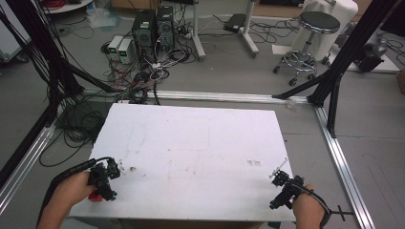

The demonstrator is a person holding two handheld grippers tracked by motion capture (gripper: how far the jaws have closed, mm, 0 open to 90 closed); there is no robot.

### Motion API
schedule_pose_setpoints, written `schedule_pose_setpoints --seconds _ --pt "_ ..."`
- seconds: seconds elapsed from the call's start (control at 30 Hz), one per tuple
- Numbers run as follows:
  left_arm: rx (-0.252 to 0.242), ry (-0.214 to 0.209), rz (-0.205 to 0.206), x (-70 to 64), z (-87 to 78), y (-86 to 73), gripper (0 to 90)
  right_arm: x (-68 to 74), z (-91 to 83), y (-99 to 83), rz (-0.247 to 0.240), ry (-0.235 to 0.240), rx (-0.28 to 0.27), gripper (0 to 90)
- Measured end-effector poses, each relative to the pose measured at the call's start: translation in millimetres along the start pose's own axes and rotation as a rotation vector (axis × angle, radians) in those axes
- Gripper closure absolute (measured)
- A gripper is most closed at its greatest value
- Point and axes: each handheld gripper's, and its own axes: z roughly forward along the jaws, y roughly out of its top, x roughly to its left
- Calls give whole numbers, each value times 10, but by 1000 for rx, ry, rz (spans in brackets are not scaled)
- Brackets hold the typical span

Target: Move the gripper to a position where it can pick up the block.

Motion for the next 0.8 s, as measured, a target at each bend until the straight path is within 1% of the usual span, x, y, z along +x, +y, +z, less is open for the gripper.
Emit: schedule_pose_setpoints --seconds 0.23,0.57,0.7,0.73,0.8 --pt "-9 2 -6 -1 -16 -14 229 11 -2 15 -7 2 2 46" --pt "-2 5 21 -18 1 -6 229 3 8 7 -6 10 3 46" --pt "-6 7 21 -20 -6 -9 229 1 2 5 -7 13 -1 46" --pt "-10 6 15 -29 -4 -10 229 3 0 6 -5 12 -1 46" --pt "-10 8 21 -29 -6 -11 228 2 -1 7 -7 12 -2 46"
